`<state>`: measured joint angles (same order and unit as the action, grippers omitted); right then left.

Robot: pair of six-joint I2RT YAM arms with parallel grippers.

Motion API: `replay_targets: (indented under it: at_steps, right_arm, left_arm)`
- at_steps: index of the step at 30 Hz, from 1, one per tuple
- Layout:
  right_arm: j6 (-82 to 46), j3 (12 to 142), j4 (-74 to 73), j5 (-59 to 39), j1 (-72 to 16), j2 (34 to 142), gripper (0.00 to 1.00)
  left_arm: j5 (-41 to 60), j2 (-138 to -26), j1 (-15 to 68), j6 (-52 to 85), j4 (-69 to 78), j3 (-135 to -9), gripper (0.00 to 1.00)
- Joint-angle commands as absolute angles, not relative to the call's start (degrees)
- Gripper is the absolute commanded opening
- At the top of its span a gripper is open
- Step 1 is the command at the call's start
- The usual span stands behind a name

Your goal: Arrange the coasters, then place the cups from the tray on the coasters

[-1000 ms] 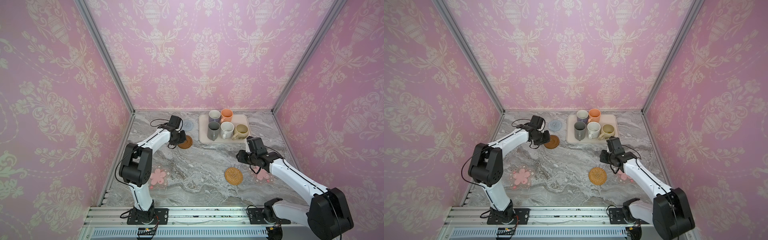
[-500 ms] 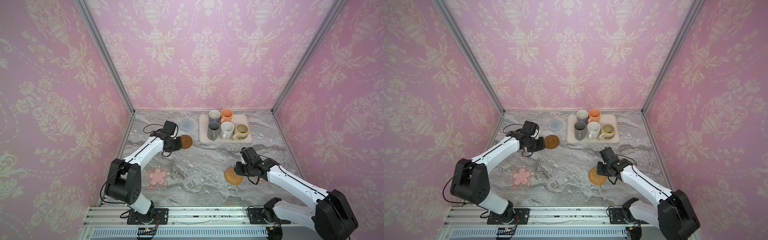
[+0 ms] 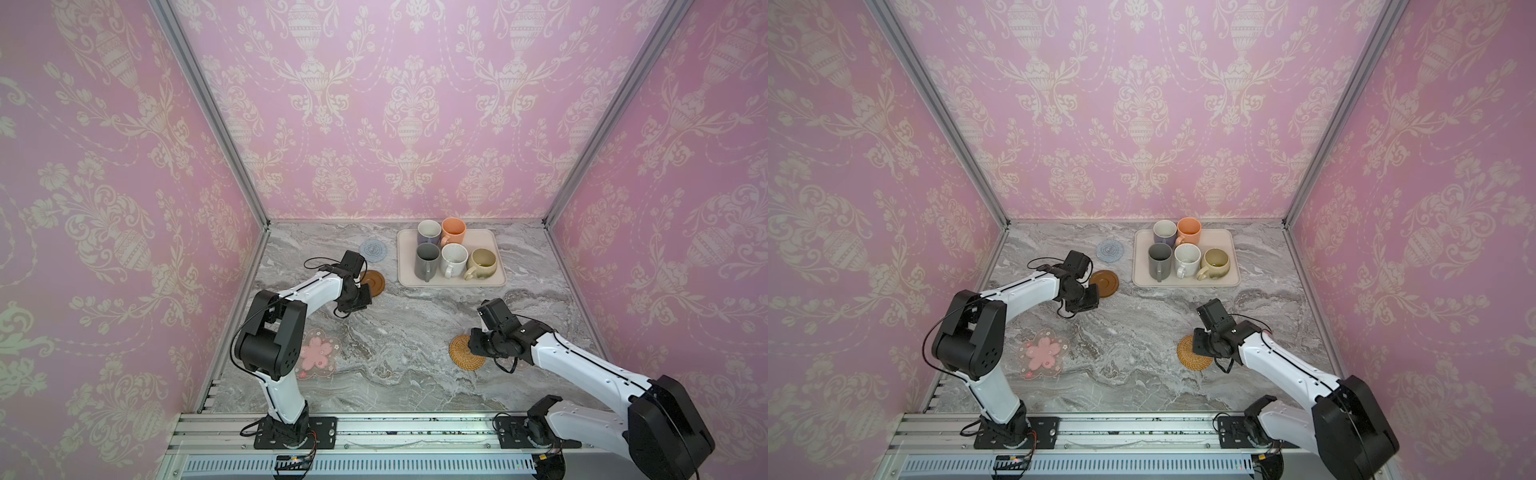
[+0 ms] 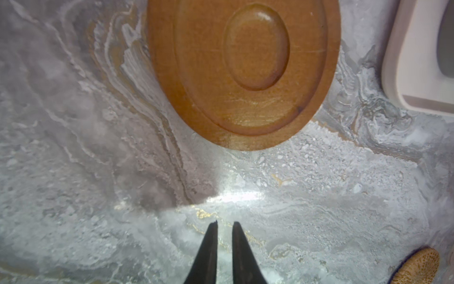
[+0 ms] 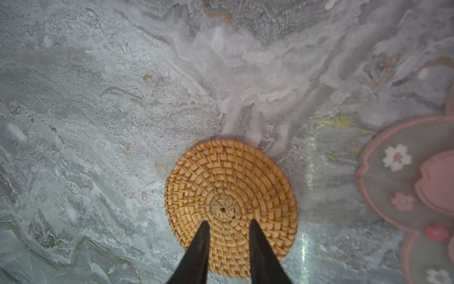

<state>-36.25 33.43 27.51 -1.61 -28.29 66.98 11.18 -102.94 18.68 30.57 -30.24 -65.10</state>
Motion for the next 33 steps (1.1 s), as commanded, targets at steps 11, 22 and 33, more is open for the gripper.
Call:
replay_targets:
  at_steps: [11, 22, 33]
  right_arm:
    - [-37.07, 32.84, 24.57, -2.25, -28.74, 70.30, 0.28]
    - [-36.65, 33.07, 23.64, -3.48, -28.75, 72.73, 0.28]
    - [-36.73, 32.65, 23.41, -3.82, -28.74, 73.34, 0.28]
  left_arm:
    - [6.69, -109.74, 19.07, 32.34, -29.18, -70.59, 0.15]
    - [6.15, -113.97, 19.10, 32.87, -28.64, -74.97, 0.15]
    - [9.88, -108.99, 20.85, 31.64, -29.63, -76.19, 0.16]
